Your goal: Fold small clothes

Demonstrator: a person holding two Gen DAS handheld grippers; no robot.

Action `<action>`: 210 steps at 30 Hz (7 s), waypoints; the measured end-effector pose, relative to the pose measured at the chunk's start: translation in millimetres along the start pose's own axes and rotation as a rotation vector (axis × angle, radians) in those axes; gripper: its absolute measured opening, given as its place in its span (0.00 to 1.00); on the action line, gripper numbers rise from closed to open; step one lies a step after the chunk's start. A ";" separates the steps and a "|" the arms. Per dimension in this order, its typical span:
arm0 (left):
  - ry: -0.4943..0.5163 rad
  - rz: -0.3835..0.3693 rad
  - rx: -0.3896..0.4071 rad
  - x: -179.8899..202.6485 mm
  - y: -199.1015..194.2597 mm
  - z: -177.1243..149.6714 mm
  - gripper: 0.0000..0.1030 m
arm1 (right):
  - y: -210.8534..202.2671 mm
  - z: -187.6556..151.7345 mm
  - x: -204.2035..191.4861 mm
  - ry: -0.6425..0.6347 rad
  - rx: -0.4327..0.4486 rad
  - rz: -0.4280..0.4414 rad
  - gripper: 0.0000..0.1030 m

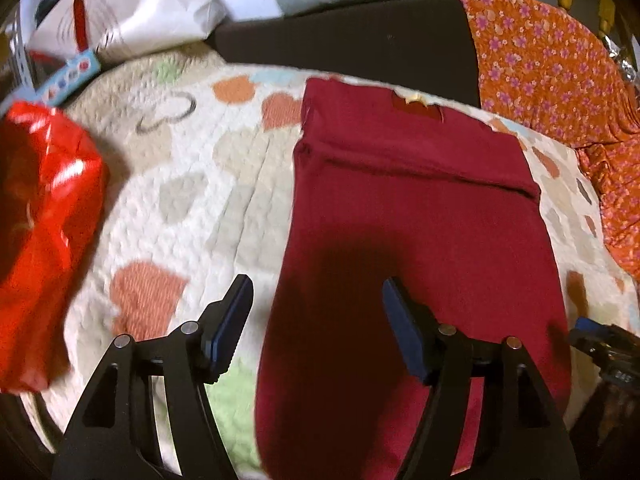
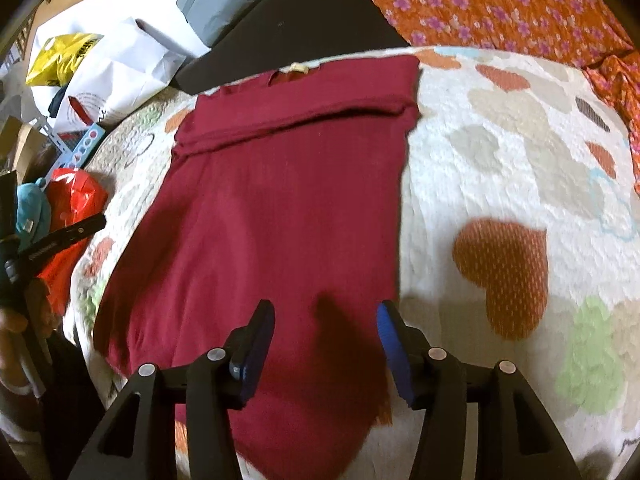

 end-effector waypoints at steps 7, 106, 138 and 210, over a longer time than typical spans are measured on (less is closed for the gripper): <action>-0.028 -0.030 -0.079 -15.7 4.7 -37.3 0.67 | 5.0 -22.4 14.6 0.034 -0.050 0.010 0.53; -0.062 -0.168 -0.011 18.3 140.8 245.9 0.62 | 105.7 296.3 35.3 0.069 0.259 0.091 0.41; -0.209 0.040 -0.102 -36.6 95.2 131.5 0.64 | 134.2 323.0 -146.2 -0.171 0.131 0.243 0.19; -0.195 0.158 -0.089 -71.0 132.3 162.5 0.64 | 233.0 354.3 -218.6 -0.254 -0.041 0.108 0.50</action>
Point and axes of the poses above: each gripper's, at about its wrist camera, not at the fingertips, and y roughly the way its jaws point, x to its right, z to its top, the point moved 7 cm from there along y, roughly the way its jaws point, and after that the axes turned 5 degrees about -x, right-handed, at the moved point
